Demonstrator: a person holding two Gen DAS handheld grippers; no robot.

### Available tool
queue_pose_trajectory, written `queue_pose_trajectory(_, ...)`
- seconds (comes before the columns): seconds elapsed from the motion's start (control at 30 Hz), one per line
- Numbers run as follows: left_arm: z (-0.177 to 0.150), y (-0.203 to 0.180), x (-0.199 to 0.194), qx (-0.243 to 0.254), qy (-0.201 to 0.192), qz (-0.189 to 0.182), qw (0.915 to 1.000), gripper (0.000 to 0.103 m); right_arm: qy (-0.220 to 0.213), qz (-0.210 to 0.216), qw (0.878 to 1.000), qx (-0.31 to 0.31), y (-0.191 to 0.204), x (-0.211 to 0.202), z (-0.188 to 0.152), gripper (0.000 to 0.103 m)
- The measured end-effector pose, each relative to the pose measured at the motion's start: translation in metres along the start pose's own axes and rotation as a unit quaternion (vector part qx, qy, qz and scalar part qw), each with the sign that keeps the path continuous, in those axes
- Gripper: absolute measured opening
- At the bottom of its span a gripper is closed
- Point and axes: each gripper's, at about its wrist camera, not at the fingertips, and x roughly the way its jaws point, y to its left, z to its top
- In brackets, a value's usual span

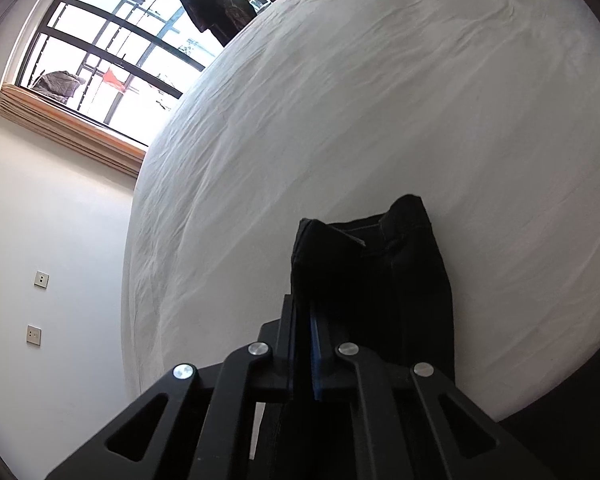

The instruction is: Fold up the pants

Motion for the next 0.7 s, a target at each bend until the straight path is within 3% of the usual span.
queue_pose_trajectory(0.17,-0.001,-0.004,0.002,0.0,-0.002,0.006,1.0,0.067,-0.024,-0.006,0.999,-0.023,0.019,-0.026,0.005,0.006)
queue_pose_trajectory(0.27,-0.002,-0.008,0.002,-0.002,-0.003,0.01,0.9999,0.068,0.003,0.013,1.0,-0.011,0.02,-0.014,0.013,0.01)
queue_pose_trajectory(0.33,-0.003,-0.01,0.002,-0.001,-0.003,0.013,0.9999,0.068,0.035,0.034,0.998,0.033,0.012,0.005,0.014,0.027)
queue_pose_trajectory(0.37,-0.004,-0.011,0.002,-0.001,-0.003,0.014,0.9999,0.068,0.049,0.034,0.996,0.061,0.002,0.013,0.011,0.057)
queue_pose_trajectory(0.4,-0.004,-0.011,0.002,-0.001,-0.003,0.014,0.9999,0.068,0.045,0.03,0.995,0.086,-0.008,0.016,0.008,0.062)
queue_pose_trajectory(0.5,-0.006,-0.014,0.002,0.0,-0.003,0.015,0.9999,0.068,0.016,0.062,0.99,0.129,-0.03,0.013,-0.004,0.062)
queue_pose_trajectory(0.7,-0.005,-0.013,-0.001,0.0,-0.004,0.013,0.9999,0.068,0.038,0.061,0.993,0.091,-0.019,0.032,-0.006,0.054)
